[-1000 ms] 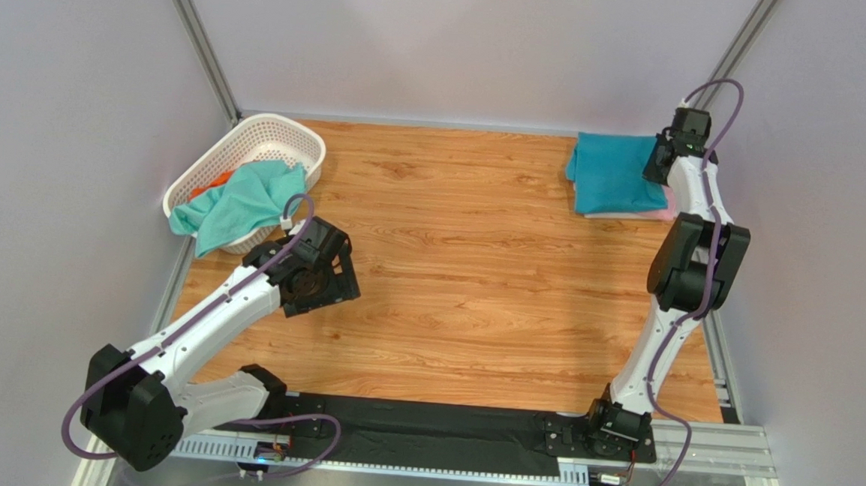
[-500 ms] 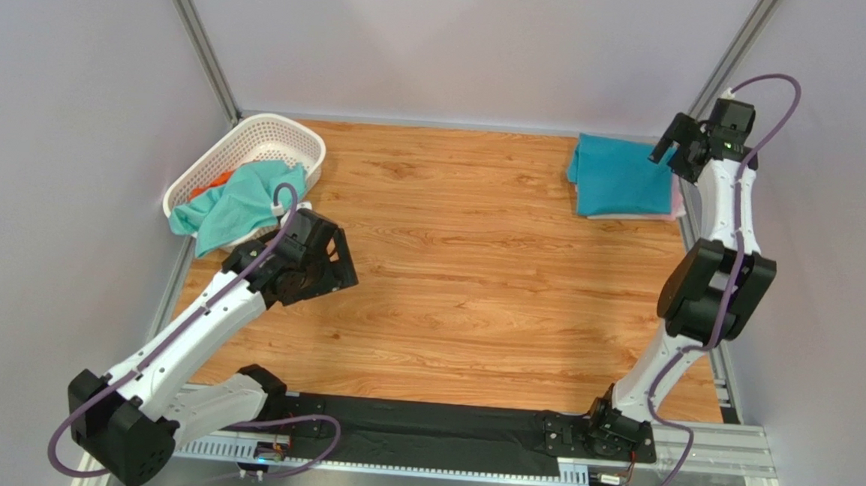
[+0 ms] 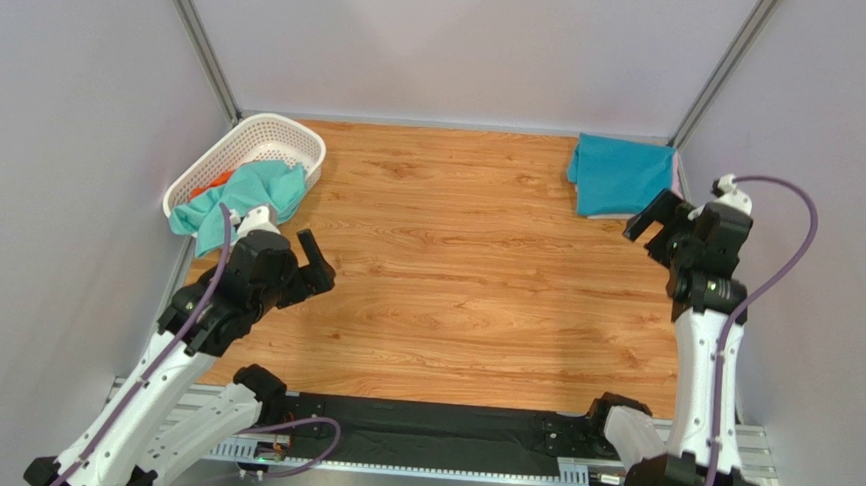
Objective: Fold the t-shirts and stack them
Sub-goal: Reset both grippers
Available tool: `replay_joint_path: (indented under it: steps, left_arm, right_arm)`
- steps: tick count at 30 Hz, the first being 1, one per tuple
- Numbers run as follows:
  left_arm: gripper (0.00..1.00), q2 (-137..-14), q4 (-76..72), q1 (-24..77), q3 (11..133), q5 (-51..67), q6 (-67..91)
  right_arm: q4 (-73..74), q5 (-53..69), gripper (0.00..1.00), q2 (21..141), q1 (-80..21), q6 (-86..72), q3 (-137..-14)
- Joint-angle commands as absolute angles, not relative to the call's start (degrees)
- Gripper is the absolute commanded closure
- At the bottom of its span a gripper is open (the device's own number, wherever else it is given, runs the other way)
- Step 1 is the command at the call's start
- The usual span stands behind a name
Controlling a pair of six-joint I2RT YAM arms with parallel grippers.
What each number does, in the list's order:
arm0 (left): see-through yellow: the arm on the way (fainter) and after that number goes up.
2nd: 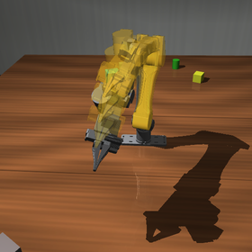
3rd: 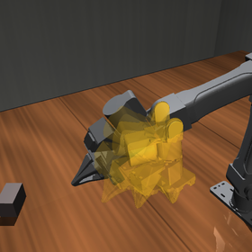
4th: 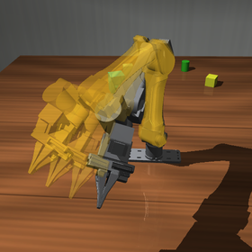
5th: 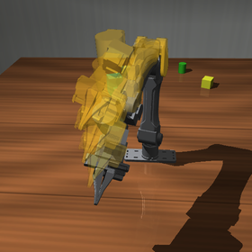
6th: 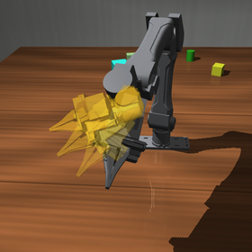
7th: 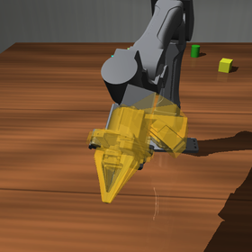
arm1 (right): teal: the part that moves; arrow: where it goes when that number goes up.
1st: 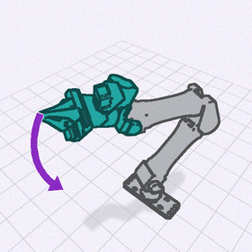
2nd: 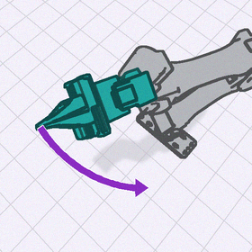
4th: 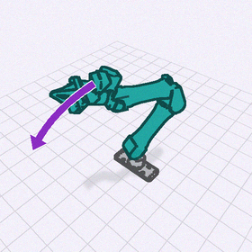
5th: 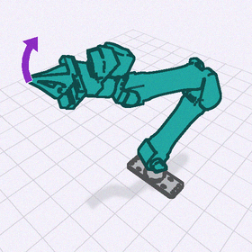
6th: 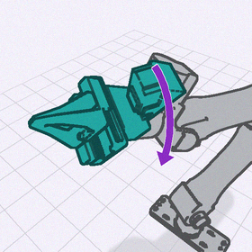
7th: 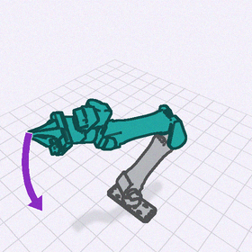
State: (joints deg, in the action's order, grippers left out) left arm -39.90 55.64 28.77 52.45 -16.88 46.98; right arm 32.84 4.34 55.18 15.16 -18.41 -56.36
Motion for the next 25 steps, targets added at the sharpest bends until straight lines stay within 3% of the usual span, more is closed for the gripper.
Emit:
replay_joint_path:
  steps: [1,10,25]
  left_arm:
    - [0.00,-36.48,56.69,28.56,50.19,-19.33,45.70]
    - [0.00,-31.99,57.66,28.56,47.37,-23.82,49.39]
    - [0.00,-32.52,58.62,28.56,47.37,-25.75,50.36]
  right_arm:
    - [31.46,12.21,0.00,45.83,14.85,-21.09,-48.45]
    - [31.90,13.28,0.00,31.65,14.85,-23.29,-36.31]
    - [32.17,8.97,0.00,31.11,14.85,-24.08,-36.12]
